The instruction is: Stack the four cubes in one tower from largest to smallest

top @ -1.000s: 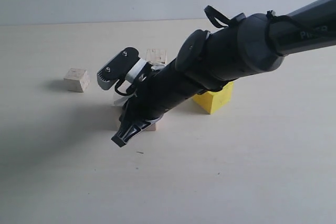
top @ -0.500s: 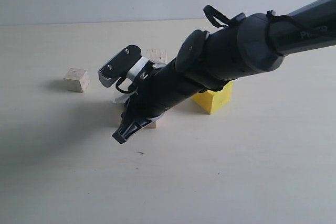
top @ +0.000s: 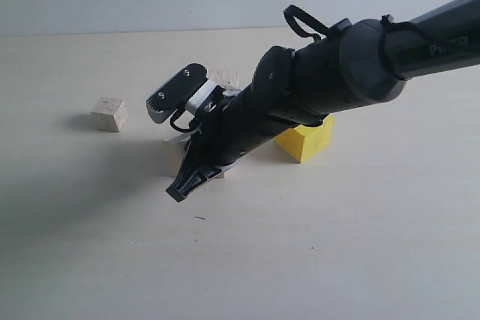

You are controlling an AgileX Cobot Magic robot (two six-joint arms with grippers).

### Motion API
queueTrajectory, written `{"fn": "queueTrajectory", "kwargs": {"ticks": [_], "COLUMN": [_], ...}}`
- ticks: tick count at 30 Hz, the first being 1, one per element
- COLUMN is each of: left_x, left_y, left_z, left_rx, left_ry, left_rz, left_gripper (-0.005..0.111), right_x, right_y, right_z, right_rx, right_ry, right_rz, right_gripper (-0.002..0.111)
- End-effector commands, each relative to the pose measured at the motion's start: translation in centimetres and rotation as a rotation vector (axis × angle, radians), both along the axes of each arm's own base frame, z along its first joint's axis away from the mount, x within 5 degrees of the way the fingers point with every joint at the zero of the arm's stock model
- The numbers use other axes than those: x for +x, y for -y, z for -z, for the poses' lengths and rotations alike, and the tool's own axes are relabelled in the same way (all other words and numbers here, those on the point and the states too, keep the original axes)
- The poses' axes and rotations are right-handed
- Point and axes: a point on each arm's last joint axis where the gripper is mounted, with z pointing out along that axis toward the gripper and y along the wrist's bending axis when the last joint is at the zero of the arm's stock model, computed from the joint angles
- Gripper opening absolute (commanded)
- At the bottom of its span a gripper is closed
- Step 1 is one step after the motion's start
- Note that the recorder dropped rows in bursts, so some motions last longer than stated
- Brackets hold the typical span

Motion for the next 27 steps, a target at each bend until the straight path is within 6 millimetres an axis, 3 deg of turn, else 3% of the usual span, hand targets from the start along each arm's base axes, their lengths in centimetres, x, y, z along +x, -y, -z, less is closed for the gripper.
{"fn": "queueTrajectory", "kwargs": {"ticks": [1, 27], "left_x": [-0.01, -0.01], "left_y": [0.03, 0.03], "left_z": [-0.12, -0.12], "left_rx": [-0.011, -0.011], "left_ry": [0.018, 0.018], "left_rz": [0.002, 0.002], "left_gripper": [0.000, 0.000], "right_x": [0.24, 0.14], "right_y": [-0.15, 0.36], "right_z": [-0.17, 0.17], "right_rx": [0.004, -0.053], "right_ry": [0.023, -0.012], "right_rz": [0.006, 0.042], "right_gripper": [0.000, 0.000]}}
